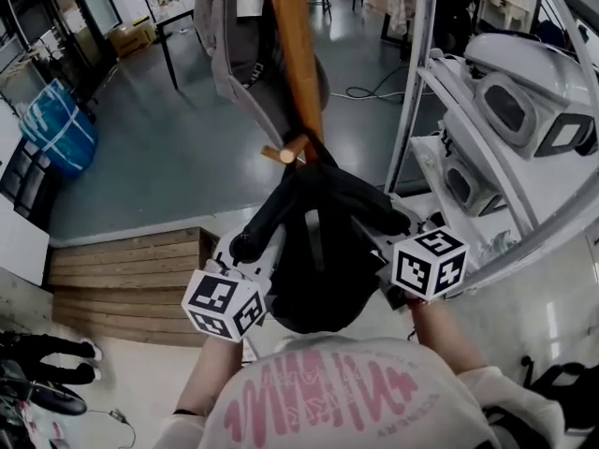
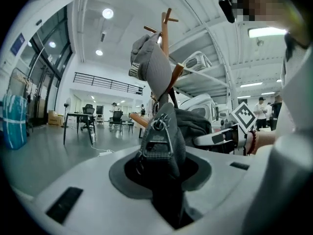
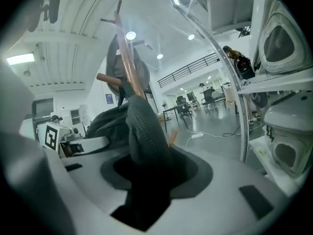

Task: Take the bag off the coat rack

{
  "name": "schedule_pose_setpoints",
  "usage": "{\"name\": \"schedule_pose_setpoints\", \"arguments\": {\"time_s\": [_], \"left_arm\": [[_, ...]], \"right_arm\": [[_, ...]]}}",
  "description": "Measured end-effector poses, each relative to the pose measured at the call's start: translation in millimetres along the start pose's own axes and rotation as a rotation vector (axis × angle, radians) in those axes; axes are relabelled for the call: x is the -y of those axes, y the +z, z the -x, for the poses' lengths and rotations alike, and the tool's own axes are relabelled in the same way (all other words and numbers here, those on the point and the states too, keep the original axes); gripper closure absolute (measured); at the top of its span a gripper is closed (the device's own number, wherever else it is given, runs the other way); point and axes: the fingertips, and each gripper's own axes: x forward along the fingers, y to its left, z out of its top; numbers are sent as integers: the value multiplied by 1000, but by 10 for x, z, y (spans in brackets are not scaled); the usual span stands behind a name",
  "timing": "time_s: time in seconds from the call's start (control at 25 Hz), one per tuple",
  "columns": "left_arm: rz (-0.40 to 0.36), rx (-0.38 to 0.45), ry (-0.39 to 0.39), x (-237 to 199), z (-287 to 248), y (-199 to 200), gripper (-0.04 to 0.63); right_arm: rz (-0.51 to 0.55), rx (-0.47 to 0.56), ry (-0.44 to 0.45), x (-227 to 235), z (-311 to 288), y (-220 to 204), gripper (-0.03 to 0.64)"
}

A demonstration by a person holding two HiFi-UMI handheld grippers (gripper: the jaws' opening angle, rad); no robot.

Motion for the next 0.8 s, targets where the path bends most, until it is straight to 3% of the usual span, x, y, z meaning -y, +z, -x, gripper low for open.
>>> {"name": "schedule_pose_setpoints", "arguments": {"time_s": [0.24, 0.8], "left_arm": [[-11, -24, 59, 59, -34, 32, 502], [22, 60, 142, 91, 362, 249, 505]], "right_arm": [[23, 2, 26, 63, -27, 79, 459], [105, 58, 115, -259, 12, 313, 460]]}}
